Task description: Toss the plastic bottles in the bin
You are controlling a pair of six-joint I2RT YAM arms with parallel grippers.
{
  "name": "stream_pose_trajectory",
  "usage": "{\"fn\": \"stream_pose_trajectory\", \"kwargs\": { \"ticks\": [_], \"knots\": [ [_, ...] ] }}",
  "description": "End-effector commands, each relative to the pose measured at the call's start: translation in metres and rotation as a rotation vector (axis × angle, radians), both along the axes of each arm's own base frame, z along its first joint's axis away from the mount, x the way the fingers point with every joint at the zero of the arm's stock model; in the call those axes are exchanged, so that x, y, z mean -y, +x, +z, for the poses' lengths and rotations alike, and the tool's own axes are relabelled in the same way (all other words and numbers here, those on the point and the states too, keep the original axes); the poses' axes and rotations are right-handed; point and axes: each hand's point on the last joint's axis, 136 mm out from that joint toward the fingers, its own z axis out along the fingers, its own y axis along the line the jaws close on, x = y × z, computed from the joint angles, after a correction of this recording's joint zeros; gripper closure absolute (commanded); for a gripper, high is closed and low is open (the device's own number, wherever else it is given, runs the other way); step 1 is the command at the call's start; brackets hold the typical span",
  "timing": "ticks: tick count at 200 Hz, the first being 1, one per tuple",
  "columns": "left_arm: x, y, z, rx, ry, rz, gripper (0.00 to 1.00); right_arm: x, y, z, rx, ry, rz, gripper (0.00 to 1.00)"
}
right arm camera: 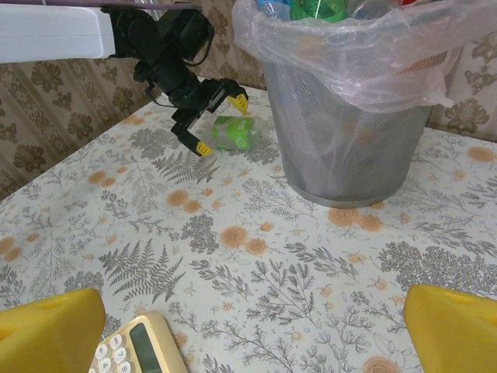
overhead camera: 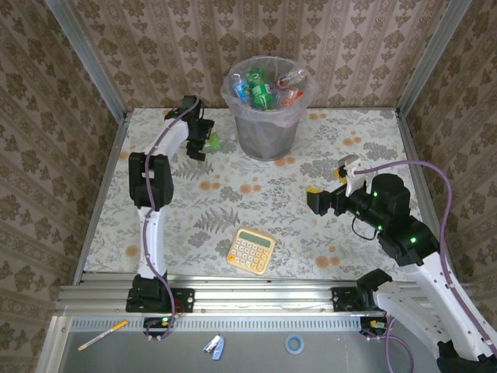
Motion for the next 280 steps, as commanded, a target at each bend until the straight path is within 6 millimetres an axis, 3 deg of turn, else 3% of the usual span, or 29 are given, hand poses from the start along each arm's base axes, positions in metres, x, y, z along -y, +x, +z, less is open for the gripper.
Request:
{"fn": "stream_pose_trajectory", "kwargs": {
  "ticks": [1, 63, 125, 200, 234, 280],
  "knots": [
    [-0.009, 0.004, 0.004, -0.026, 0.003, 0.056, 0.00, 0.003, -0.005, -0.002, 0.007, -0.011, -0.002, 0.00],
    [-0.011, -0.002, -0.018, -0.089, 0.023, 0.045, 0.00, 0.009, -0.013, -0.011, -0.001, -0.036, -0.015, 0.00],
    [-0.014, -0.009, -0.025, -0.124, 0.053, 0.003, 0.06, 0.011, -0.016, -0.014, -0.003, -0.042, -0.018, 0.00],
    [-0.024, -0.008, -0.007, -0.061, 0.116, -0.110, 0.26, 0.015, -0.019, -0.013, -0.001, -0.040, -0.028, 0.00],
    [-0.015, 0.004, 0.000, 0.091, 0.010, -0.163, 0.36, 0.016, -0.021, -0.012, 0.001, -0.035, -0.033, 0.00],
    [-0.021, -0.001, 0.017, 0.284, -0.038, -0.240, 0.46, 0.019, -0.025, -0.011, 0.010, -0.034, -0.042, 0.00]
  ]
}}
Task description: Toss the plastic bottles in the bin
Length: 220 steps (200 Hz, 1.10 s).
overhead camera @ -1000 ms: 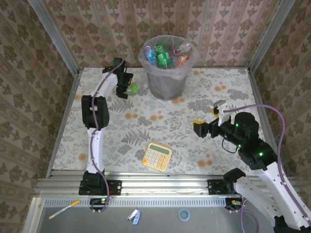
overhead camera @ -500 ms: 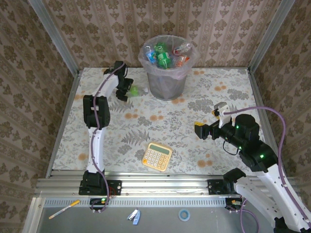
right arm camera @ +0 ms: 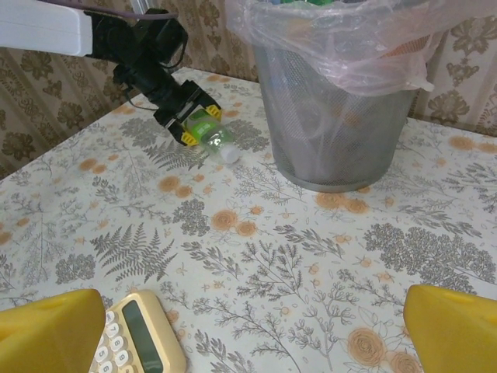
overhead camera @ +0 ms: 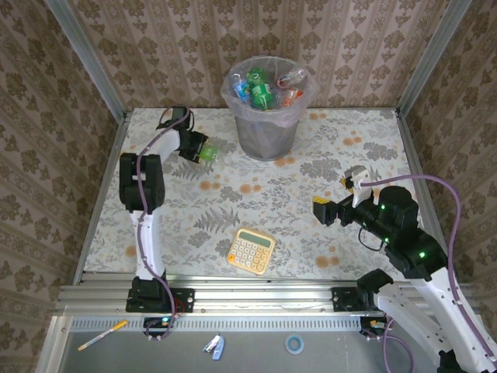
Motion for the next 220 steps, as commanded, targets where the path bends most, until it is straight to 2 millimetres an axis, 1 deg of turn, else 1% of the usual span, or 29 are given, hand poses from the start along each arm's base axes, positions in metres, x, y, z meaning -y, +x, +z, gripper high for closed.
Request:
{"fn": "stream_pose_trajectory", "kwargs": {
  "ticks": [1, 8, 40, 59, 81, 105, 151, 194, 220],
  "knots": [
    [0.002, 0.017, 0.039, 0.205, -0.050, -0.080, 0.46, 0.005, -0.003, -0.002, 0.001, -0.007, -0.022, 0.00],
    [0.001, 0.014, 0.038, 0.222, -0.053, -0.095, 0.48, 0.005, -0.003, -0.002, 0.001, -0.004, -0.021, 0.00],
    [-0.013, 0.000, 0.062, 0.328, -0.006, -0.147, 0.53, 0.004, -0.004, -0.005, -0.006, 0.002, -0.020, 0.00],
    [-0.022, -0.008, 0.081, 0.392, 0.036, -0.175, 0.55, 0.005, -0.005, -0.004, -0.005, 0.007, -0.020, 0.00],
    [-0.032, -0.018, 0.109, 0.467, 0.106, -0.202, 0.58, 0.005, -0.006, -0.002, 0.001, 0.008, -0.022, 0.00],
    [-0.045, -0.031, 0.147, 0.557, 0.212, -0.215, 0.61, 0.007, -0.005, 0.000, 0.009, 0.007, -0.030, 0.00],
    [-0.063, -0.057, 0.221, 0.755, 0.382, -0.218, 0.61, 0.006, -0.004, -0.002, 0.007, 0.008, -0.032, 0.00],
    [-0.061, -0.085, 0.291, 0.969, 0.495, -0.244, 0.61, 0.007, -0.004, 0.000, 0.014, 0.005, -0.034, 0.00],
    [-0.054, -0.106, 0.336, 1.114, 0.559, -0.258, 0.61, 0.007, -0.003, 0.000, 0.014, 0.004, -0.035, 0.00]
  ]
}}
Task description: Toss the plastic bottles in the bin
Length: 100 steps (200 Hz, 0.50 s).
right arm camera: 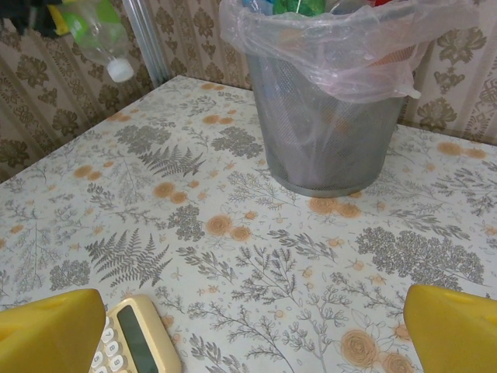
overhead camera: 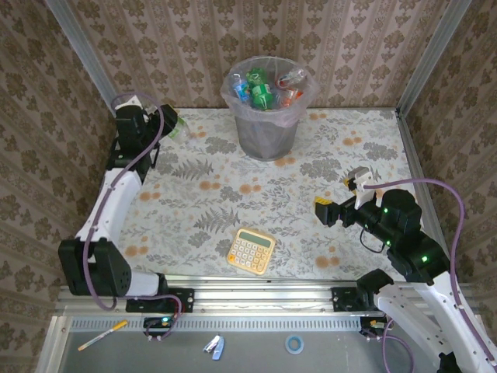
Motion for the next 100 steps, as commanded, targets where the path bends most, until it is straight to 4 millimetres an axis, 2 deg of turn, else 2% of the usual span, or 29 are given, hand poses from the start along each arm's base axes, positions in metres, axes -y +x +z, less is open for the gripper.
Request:
{"fn": "stream_pose_trajectory", "kwargs": {
  "ticks": [1, 40, 100],
  "knots": [
    [0.003, -0.016, 0.051, 0.190, 0.099, -0.008, 0.61, 0.002, -0.001, -0.002, -0.005, 0.004, -0.015, 0.00],
    [0.020, -0.056, 0.119, 0.438, 0.156, -0.035, 0.61, 0.003, -0.001, -0.002, -0.005, 0.003, -0.017, 0.00],
    [0.055, -0.111, 0.204, 0.821, 0.142, -0.109, 0.57, 0.002, 0.000, 0.001, 0.003, 0.004, -0.014, 0.00]
  ]
}}
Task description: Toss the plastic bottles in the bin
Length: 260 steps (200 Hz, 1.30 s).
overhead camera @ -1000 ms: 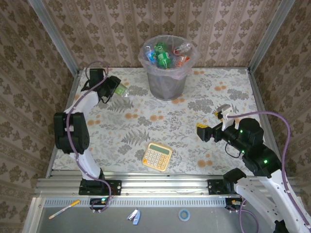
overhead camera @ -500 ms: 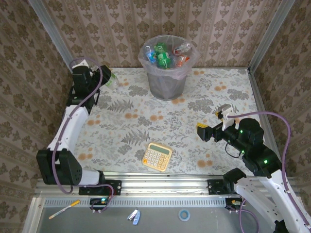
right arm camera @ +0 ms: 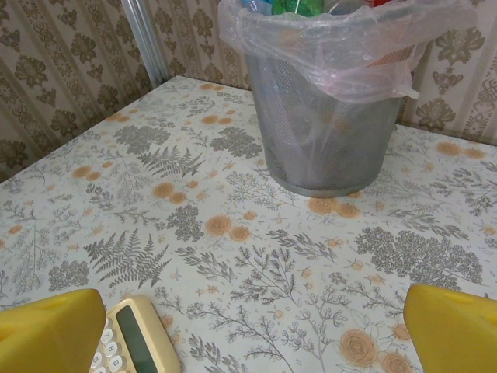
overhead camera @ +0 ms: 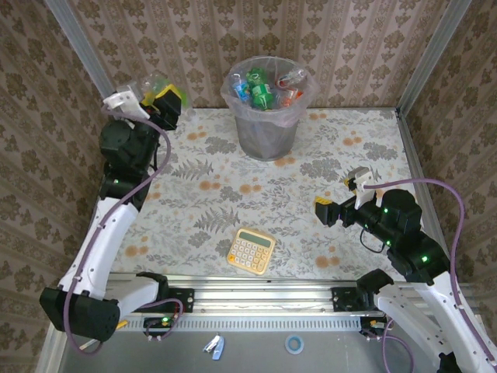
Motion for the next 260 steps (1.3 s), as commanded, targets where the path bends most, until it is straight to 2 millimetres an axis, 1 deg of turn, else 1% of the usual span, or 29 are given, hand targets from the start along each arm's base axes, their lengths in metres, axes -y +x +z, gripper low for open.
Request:
{"fn": "stream_pose_trajectory", "kwargs": {
  "ticks": [1, 22, 33, 46, 50, 60, 81, 92, 107, 135, 158, 170, 184, 194, 229, 260],
  "knots": [
    [0.009, -0.027, 0.049, 0.243, 0.006, -0.015, 0.57, 0.002, -0.001, 0.001, 0.002, 0.004, -0.014, 0.00],
    [0.026, -0.050, 0.079, 0.413, 0.004, -0.068, 0.57, 0.002, 0.000, 0.000, 0.001, 0.002, -0.015, 0.00],
    [0.039, -0.061, 0.095, 0.483, 0.009, -0.114, 0.56, 0.002, 0.000, -0.001, 0.001, 0.000, -0.015, 0.00],
    [0.059, -0.065, 0.106, 0.529, 0.044, -0.172, 0.56, 0.002, 0.000, -0.001, 0.000, -0.003, -0.015, 0.00],
    [0.073, -0.070, 0.109, 0.543, 0.051, -0.213, 0.56, 0.002, 0.000, -0.002, -0.001, -0.003, -0.017, 0.00],
    [0.094, -0.073, 0.114, 0.571, 0.088, -0.258, 0.56, 0.002, 0.000, -0.002, -0.001, -0.005, -0.016, 0.00],
    [0.140, -0.075, 0.114, 0.600, 0.185, -0.335, 0.55, 0.003, 0.000, -0.003, 0.001, -0.008, -0.019, 0.00],
    [0.165, -0.075, 0.111, 0.607, 0.247, -0.357, 0.55, 0.003, 0.000, -0.003, 0.000, -0.010, -0.018, 0.00],
    [0.193, -0.076, 0.106, 0.631, 0.328, -0.361, 0.55, 0.004, -0.001, -0.003, 0.001, -0.013, -0.017, 0.00],
    [0.232, -0.076, 0.095, 0.684, 0.462, -0.344, 0.55, 0.005, -0.002, -0.005, -0.001, -0.026, -0.016, 0.00],
    [0.262, -0.086, 0.086, 0.765, 0.554, -0.337, 0.54, 0.005, -0.003, -0.006, 0.001, -0.034, -0.014, 0.00],
    [0.277, -0.090, 0.079, 0.804, 0.601, -0.331, 0.54, 0.005, -0.002, -0.007, 0.001, -0.038, -0.014, 0.00],
    [0.290, -0.094, 0.072, 0.835, 0.647, -0.313, 0.53, 0.006, -0.002, -0.007, 0.004, -0.041, -0.016, 0.00],
    [0.295, -0.093, 0.069, 0.843, 0.666, -0.299, 0.53, 0.006, -0.003, -0.006, 0.007, -0.042, -0.016, 0.00],
    [0.299, -0.090, 0.063, 0.857, 0.692, -0.272, 0.53, 0.006, -0.002, -0.007, 0.007, -0.048, -0.016, 0.00],
    [0.302, -0.074, 0.052, 0.823, 0.715, -0.249, 0.54, 0.006, -0.002, -0.006, 0.013, -0.051, -0.017, 0.00]
  ]
}}
